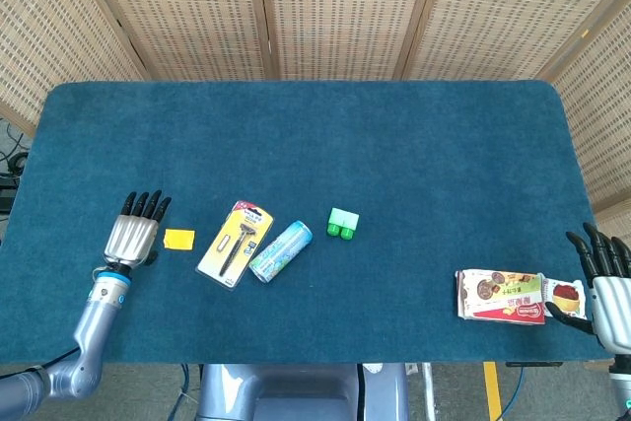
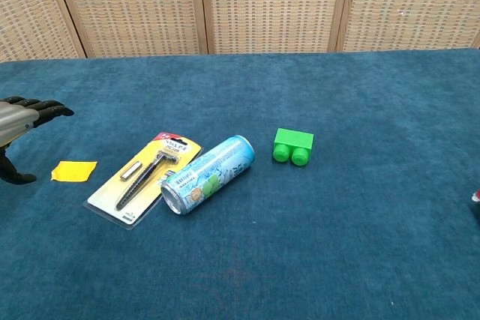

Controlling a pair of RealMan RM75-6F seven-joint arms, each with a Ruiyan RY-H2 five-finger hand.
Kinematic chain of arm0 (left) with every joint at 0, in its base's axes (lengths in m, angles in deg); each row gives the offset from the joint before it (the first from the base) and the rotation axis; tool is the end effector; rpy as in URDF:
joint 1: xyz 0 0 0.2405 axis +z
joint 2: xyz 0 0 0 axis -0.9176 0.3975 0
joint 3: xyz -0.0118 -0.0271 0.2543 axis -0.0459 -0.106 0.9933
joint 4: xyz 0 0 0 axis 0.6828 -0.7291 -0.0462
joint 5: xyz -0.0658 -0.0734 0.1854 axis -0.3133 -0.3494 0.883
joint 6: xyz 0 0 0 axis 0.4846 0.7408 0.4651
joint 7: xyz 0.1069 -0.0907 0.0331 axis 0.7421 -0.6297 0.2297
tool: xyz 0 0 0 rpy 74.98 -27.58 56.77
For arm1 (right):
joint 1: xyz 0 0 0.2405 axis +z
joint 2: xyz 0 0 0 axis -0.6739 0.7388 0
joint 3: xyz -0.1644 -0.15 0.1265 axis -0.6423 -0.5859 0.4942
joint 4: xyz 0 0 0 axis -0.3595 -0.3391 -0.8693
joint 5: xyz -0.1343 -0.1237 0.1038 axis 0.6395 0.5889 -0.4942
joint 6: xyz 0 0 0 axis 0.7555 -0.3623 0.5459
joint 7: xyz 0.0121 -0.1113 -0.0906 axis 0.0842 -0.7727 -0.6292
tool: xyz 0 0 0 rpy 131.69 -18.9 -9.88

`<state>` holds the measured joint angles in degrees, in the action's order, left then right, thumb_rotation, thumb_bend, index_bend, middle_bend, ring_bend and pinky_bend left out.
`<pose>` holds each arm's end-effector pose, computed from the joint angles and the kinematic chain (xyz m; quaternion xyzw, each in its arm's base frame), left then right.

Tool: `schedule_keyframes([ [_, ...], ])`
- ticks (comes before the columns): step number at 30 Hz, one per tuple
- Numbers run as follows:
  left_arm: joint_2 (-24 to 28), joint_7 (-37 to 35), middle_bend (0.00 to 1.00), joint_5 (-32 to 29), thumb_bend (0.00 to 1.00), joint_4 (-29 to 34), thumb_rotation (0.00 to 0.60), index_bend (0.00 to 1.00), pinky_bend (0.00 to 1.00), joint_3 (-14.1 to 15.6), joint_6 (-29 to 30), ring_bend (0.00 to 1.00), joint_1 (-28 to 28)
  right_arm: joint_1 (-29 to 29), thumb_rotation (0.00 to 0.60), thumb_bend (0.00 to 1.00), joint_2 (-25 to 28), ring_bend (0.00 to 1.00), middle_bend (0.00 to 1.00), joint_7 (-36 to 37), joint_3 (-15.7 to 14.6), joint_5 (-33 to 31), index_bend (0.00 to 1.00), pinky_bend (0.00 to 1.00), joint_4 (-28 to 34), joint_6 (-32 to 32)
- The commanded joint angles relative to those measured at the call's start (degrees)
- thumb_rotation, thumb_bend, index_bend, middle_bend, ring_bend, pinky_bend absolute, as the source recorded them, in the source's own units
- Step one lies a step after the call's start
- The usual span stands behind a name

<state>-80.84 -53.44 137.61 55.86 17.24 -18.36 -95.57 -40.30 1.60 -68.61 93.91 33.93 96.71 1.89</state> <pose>-0.2708 0.3079 0.0100 -0.7303 -0.3250 -0.1998 0.5666 -0.3089 -0.1709 0.1897 0.5714 -0.3874 0.3929 0.6074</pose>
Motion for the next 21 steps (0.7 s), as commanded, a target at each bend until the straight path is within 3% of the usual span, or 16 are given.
schedule_keyframes([
  [1, -1.34, -0.54, 0.0, -0.27, 0.25, -1.64, 0.6, 0.0, 0.0, 0.21, -0.63, 0.0, -0.41, 0.0, 0.6, 0.16, 0.0, 0.0, 0.0, 0.16, 0.06, -0.12, 0.09, 0.0, -0.11, -0.03],
  [21, -3.94, -1.45, 0.0, -0.27, 0.26, -5.12, 0.6, 0.0, 0.0, 0.31, -0.67, 0.0, -1.49, -0.05, 0.6, 0.16, 0.14, 0.0, 0.0, 0.62, 0.07, -0.02, 0.09, 0.0, -0.02, 0.14],
])
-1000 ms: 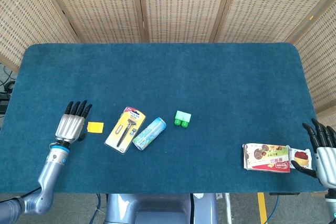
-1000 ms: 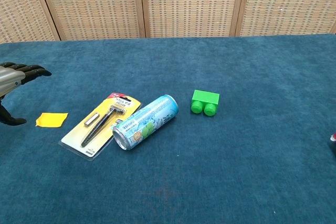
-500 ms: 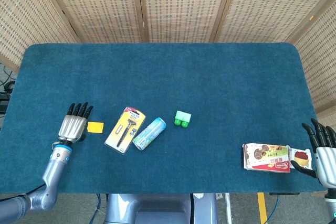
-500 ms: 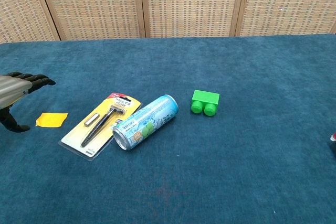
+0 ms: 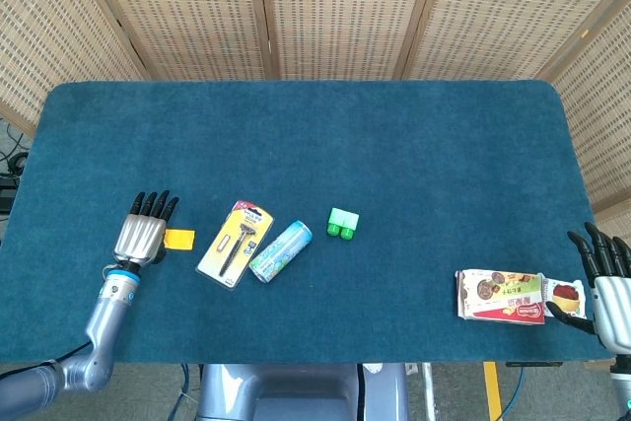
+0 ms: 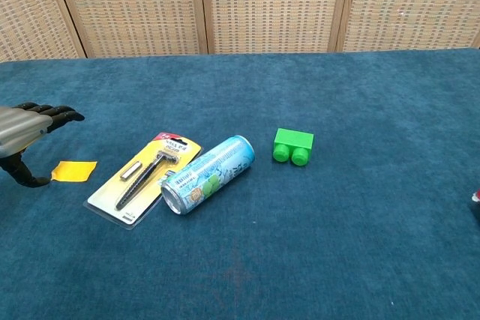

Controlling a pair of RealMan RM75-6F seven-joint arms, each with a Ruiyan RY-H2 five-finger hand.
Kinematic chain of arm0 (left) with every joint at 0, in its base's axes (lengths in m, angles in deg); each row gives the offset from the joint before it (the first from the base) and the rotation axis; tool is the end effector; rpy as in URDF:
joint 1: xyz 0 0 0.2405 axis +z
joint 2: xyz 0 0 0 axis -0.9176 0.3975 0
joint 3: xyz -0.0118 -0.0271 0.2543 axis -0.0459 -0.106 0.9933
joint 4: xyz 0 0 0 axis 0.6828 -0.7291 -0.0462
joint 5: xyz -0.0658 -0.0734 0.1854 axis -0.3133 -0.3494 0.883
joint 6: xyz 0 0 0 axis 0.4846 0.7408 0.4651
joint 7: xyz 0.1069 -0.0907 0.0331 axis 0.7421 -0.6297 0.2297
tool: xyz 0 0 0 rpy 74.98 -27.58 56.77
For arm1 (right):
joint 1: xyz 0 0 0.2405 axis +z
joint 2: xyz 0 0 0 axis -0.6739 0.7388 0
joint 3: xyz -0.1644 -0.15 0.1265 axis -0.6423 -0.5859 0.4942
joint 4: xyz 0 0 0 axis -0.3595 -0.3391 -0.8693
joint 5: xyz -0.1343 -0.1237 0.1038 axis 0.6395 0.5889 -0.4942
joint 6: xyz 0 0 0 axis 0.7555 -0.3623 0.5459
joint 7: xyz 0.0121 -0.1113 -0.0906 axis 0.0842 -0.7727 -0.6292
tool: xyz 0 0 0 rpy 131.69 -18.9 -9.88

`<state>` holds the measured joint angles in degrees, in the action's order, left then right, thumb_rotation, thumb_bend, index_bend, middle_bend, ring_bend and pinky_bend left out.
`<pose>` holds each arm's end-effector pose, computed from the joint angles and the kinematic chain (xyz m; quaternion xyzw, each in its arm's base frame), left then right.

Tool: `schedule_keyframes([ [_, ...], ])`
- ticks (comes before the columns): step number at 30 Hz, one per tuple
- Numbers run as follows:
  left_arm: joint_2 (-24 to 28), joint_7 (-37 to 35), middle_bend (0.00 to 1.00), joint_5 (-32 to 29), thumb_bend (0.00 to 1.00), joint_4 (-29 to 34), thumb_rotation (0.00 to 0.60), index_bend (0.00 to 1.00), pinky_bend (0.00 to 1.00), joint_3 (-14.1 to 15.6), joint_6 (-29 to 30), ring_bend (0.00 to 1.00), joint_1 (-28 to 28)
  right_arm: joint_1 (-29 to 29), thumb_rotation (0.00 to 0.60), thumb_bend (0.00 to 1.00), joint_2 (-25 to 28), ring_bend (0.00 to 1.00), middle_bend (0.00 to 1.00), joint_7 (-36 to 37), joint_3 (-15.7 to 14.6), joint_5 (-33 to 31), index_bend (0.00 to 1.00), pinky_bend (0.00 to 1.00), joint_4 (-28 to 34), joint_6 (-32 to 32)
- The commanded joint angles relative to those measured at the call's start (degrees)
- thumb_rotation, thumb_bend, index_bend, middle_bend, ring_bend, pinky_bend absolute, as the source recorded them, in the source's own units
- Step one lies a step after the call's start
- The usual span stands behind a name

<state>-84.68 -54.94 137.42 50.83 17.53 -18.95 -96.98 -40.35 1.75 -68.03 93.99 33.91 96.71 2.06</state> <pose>-0.2705 0.3151 -0.0064 -0.7307 -0.3259 -0.2024 0.5647 -0.3089 -0.1709 0.1911 0.5689 -0.3885 0.3963 0.6070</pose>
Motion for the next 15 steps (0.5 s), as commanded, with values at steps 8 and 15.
schedule_keyframes([
  [8, -1.2, -0.12, 0.0, -0.07, 0.26, -1.38, 0.6, 0.0, 0.0, 0.05, -0.35, 0.0, -0.55, 0.02, 0.6, 0.16, 0.03, 0.0, 0.0, 0.17, 0.07, -0.1, 0.09, 0.0, 0.0, -0.03],
  [15, -2.18, -0.21, 0.0, -0.07, 0.26, -2.48, 0.6, 0.0, 0.0, 0.11, -0.6, 0.0, -0.89, 0.05, 0.6, 0.16, -0.02, 0.0, 0.0, 0.27, 0.1, -0.05, 0.09, 0.0, -0.03, 0.0],
])
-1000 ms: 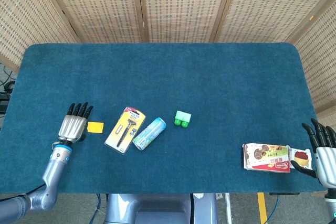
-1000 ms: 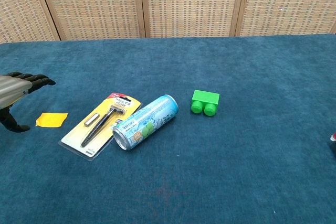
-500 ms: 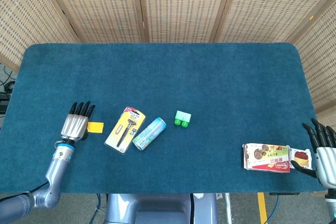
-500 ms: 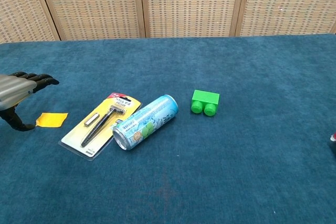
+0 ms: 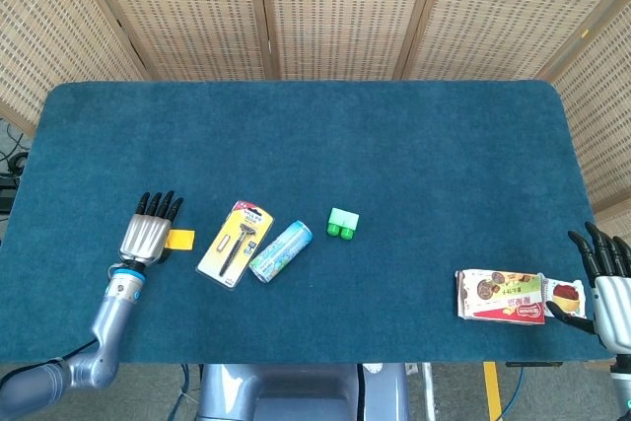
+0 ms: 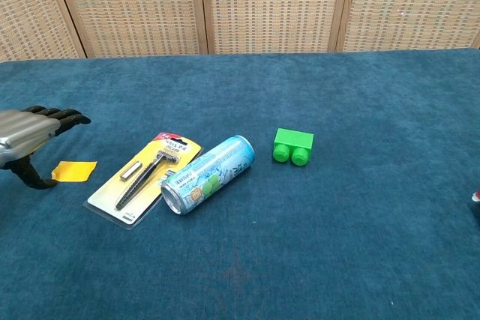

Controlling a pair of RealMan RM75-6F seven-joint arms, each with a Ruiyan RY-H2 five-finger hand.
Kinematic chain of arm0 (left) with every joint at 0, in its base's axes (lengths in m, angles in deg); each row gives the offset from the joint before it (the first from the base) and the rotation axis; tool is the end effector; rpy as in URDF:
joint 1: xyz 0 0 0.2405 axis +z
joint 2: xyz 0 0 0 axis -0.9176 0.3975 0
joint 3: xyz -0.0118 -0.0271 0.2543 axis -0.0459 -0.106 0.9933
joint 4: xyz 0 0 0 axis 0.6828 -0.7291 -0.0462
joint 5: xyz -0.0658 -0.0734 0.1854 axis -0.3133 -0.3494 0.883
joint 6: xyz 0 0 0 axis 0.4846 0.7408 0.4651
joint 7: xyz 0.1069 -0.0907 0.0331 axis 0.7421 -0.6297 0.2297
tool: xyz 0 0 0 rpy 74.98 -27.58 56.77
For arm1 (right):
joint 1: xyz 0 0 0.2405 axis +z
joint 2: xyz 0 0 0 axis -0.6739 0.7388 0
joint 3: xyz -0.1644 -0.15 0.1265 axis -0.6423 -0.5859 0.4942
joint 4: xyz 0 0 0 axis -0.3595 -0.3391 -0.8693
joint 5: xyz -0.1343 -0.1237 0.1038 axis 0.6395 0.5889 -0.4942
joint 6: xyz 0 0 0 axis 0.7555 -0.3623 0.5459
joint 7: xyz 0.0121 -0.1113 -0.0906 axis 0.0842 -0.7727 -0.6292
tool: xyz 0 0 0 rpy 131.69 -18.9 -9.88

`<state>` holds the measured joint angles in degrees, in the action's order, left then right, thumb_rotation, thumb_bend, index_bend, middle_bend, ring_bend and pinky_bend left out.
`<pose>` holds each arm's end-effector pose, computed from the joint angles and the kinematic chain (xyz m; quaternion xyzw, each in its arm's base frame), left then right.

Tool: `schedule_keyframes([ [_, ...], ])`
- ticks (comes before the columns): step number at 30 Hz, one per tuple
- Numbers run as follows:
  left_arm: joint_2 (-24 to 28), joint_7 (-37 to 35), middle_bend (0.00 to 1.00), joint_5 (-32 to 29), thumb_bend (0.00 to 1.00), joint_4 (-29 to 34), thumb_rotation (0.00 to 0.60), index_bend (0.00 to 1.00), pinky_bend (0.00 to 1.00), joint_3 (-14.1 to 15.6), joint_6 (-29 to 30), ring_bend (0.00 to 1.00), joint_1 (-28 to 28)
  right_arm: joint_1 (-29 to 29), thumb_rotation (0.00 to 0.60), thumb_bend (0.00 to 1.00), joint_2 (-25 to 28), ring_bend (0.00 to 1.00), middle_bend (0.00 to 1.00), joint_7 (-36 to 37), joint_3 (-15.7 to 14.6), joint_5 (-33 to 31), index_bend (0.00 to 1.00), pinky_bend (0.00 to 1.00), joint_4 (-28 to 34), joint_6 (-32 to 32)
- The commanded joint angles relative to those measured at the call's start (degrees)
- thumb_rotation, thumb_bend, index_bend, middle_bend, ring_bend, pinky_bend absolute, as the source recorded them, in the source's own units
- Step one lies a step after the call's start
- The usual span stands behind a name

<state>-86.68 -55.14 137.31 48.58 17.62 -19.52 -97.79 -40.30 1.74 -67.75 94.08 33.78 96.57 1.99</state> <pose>-0.2681 0.3183 -0.0163 -0.7340 -0.3247 -0.2024 0.5611 -0.3094 -0.1715 0.1915 0.5677 -0.3893 0.3972 0.6070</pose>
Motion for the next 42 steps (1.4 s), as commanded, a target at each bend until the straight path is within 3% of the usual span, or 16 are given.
schedule_keyframes([
  [1, -0.37, 0.0, 0.0, 0.04, 0.26, -0.51, 0.6, 0.0, 0.0, 0.02, -0.07, 0.0, -0.14, -0.06, 0.6, 0.16, 0.07, 0.0, 0.0, 0.04, -0.01, 0.12, 0.09, 0.0, 0.17, 0.16],
  [12, -2.34, -0.88, 0.0, 1.29, 0.39, -3.67, 0.6, 0.0, 0.0, -0.43, 0.91, 0.0, -0.66, -0.08, 0.6, 0.16, 0.09, 0.0, 0.0, 0.12, -0.01, 0.01, 0.09, 0.0, 0.16, 0.11],
  [27, -4.03, -3.07, 0.0, 3.11, 0.44, -5.63, 0.6, 0.0, 0.0, -1.42, 3.77, 0.0, -0.21, -0.13, 0.6, 0.16, 0.22, 0.0, 0.0, 0.52, 0.03, -0.11, 0.09, 0.0, 0.15, 0.11],
  [36, -0.99, -5.55, 0.0, 4.78, 0.4, -1.33, 0.6, 0.0, 0.0, -1.46, 5.57, 0.0, 1.13, -0.22, 0.6, 0.16, 0.45, 0.0, 0.0, 0.66, 0.03, -0.09, 0.09, 0.0, 0.39, 0.21],
  [42, 3.76, -9.16, 0.0, 8.34, 0.36, 5.59, 0.6, 0.14, 0.0, 0.71, 8.15, 0.0, 3.82, -0.21, 0.6, 0.16, 0.32, 0.0, 0.0, 0.18, 0.04, -0.13, 0.09, 0.0, 0.46, 0.24],
])
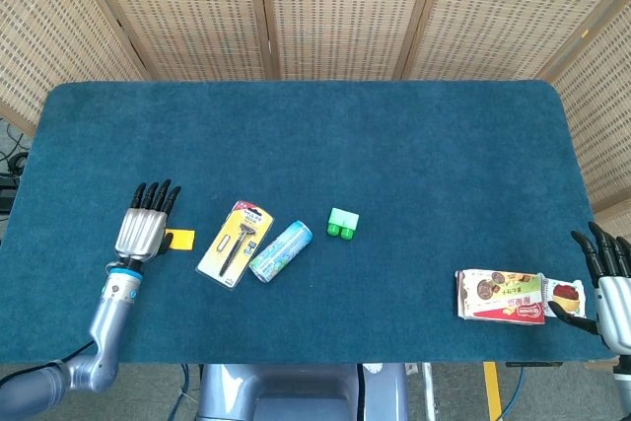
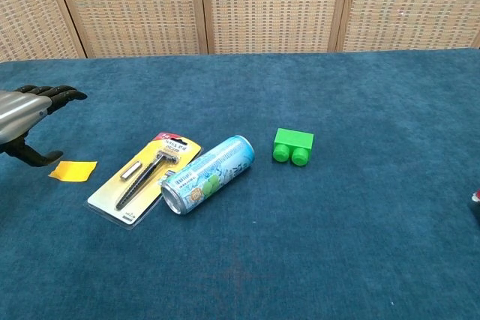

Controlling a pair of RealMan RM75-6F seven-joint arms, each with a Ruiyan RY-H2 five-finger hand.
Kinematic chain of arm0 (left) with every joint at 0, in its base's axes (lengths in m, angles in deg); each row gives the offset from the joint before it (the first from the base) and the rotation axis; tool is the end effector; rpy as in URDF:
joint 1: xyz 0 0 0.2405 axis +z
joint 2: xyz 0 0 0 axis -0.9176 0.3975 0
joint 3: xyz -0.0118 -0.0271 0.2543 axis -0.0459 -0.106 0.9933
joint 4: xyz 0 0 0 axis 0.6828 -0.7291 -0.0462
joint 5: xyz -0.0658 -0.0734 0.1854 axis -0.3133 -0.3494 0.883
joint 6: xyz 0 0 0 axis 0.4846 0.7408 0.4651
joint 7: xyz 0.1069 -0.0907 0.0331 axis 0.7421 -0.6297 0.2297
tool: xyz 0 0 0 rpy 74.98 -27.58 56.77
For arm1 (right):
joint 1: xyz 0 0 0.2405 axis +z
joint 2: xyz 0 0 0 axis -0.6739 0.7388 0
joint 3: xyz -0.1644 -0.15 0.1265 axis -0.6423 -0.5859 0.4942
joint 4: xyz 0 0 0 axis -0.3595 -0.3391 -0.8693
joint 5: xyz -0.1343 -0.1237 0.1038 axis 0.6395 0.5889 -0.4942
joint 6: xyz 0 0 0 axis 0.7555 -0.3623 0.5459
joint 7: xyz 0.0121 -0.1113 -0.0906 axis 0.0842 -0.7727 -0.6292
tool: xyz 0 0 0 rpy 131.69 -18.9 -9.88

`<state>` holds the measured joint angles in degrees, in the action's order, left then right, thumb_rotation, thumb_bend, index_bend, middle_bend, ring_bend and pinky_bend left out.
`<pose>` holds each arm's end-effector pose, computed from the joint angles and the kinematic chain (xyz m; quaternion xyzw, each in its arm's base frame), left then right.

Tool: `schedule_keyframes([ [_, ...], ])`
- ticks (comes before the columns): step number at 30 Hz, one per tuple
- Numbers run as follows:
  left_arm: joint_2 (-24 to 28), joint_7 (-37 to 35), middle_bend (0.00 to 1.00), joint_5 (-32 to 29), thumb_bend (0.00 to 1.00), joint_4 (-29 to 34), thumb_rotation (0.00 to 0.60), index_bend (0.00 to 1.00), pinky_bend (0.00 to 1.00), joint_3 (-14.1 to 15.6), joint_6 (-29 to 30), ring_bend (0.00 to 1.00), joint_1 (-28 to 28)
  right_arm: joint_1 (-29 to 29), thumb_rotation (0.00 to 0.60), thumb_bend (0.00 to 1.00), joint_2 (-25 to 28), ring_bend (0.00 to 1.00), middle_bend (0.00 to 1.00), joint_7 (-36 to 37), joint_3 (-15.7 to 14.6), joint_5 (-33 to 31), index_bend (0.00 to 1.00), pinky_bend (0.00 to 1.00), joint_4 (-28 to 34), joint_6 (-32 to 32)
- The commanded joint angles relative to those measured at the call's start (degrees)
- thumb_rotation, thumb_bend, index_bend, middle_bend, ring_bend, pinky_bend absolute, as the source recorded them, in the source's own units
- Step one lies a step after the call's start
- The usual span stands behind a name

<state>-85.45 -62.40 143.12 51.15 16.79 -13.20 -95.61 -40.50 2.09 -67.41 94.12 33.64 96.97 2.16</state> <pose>-0.2573 0.3124 0.0009 -0.7005 -0.3308 -0.2793 0.5673 -0.3091 -0.1705 0.1933 0.5644 -0.3915 0.3989 0.6075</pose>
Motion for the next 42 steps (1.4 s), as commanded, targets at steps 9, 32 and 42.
schedule_keyframes([
  [9, 4.29, -2.77, 0.0, 6.68, 0.37, 3.57, 0.6, 0.44, 0.0, 3.38, 3.35, 0.0, 2.6, -0.07, 0.6, 0.16, -0.2, 0.0, 0.0, -0.81, 0.04, -0.08, 0.09, 0.0, 0.14, 0.22],
  [32, -0.14, -3.78, 0.0, 8.41, 0.33, -7.42, 0.6, 0.47, 0.0, 4.1, -0.22, 0.0, 2.15, -0.15, 0.6, 0.16, -0.51, 0.0, 0.0, -0.84, 0.26, -0.07, 0.09, 0.0, -0.02, 0.65],
  [42, -1.02, -3.19, 0.0, 9.32, 0.33, -8.32, 0.6, 0.48, 0.0, 4.19, -0.83, 0.0, 1.87, -0.3, 0.6, 0.16, -0.41, 0.0, 0.0, -0.32, 0.4, -0.01, 0.09, 0.0, 0.06, 1.05],
])
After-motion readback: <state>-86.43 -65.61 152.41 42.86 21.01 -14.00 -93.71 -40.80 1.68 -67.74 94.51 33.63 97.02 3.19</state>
